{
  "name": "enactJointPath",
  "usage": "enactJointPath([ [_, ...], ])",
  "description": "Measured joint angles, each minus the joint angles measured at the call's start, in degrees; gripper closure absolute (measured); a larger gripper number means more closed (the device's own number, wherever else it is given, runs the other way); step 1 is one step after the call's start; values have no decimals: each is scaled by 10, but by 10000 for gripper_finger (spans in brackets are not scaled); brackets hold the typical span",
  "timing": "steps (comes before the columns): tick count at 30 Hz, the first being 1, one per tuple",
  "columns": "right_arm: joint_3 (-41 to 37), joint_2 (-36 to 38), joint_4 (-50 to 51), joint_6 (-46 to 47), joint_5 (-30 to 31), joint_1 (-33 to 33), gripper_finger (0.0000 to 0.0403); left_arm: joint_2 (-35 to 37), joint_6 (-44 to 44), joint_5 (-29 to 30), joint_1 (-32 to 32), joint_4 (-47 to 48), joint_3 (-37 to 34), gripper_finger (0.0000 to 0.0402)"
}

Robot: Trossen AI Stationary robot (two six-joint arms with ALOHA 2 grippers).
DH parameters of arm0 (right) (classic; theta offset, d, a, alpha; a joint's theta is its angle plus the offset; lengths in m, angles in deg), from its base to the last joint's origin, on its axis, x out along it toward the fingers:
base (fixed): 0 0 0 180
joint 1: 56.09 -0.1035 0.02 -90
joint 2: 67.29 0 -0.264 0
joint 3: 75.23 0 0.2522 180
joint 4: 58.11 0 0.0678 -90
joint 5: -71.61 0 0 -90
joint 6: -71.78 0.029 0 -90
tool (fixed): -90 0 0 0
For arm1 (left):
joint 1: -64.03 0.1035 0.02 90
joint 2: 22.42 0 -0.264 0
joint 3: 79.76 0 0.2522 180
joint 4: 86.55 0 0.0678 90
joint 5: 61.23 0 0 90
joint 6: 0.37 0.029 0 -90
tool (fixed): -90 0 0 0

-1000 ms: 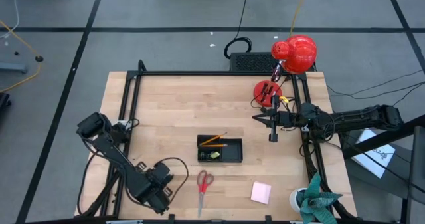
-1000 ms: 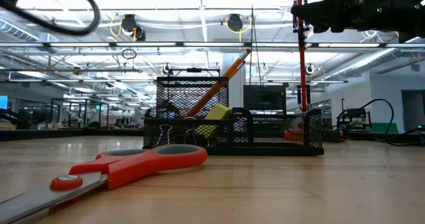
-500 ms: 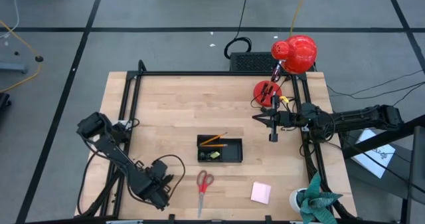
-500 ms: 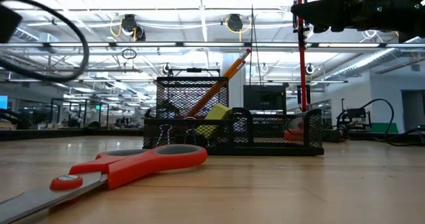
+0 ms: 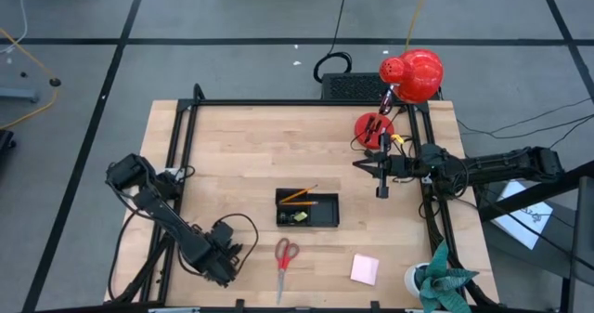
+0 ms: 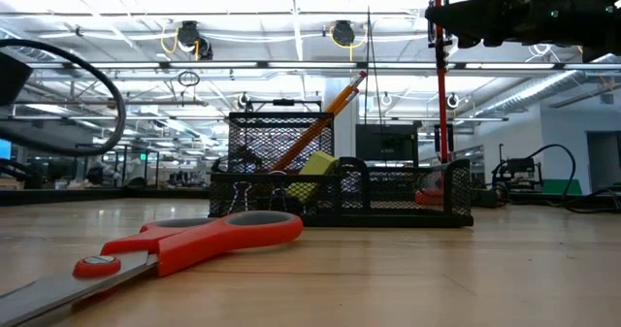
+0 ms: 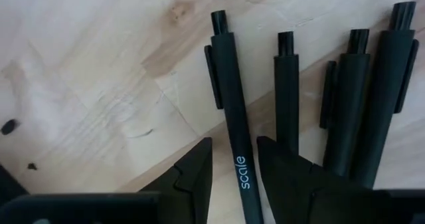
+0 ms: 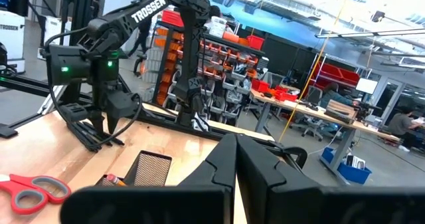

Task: Pick and place office supplies into organizer
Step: Put the black pen into the black desk organizer

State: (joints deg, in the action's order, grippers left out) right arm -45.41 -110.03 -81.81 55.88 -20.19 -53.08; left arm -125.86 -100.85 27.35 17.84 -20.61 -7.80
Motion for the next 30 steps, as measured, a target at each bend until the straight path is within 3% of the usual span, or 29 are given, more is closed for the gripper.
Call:
enactJointPath([
  [10,0,0,0,2,0,0,399,5,-17,18,1,-54,-37,276],
  [13,0,0,0,2,0,0,399,5,-18,20,0,-56,-37,303],
  [18,0,0,0,2,0,0,399,6,-31,30,0,-56,-37,381],
  [22,0,0,-1,2,0,0,399,6,-34,46,0,-55,-37,377],
  [26,0,0,-8,2,0,0,399,9,-47,100,-5,-41,-36,368],
  [30,0,0,-8,2,0,0,399,4,-81,238,-9,2,-30,382],
])
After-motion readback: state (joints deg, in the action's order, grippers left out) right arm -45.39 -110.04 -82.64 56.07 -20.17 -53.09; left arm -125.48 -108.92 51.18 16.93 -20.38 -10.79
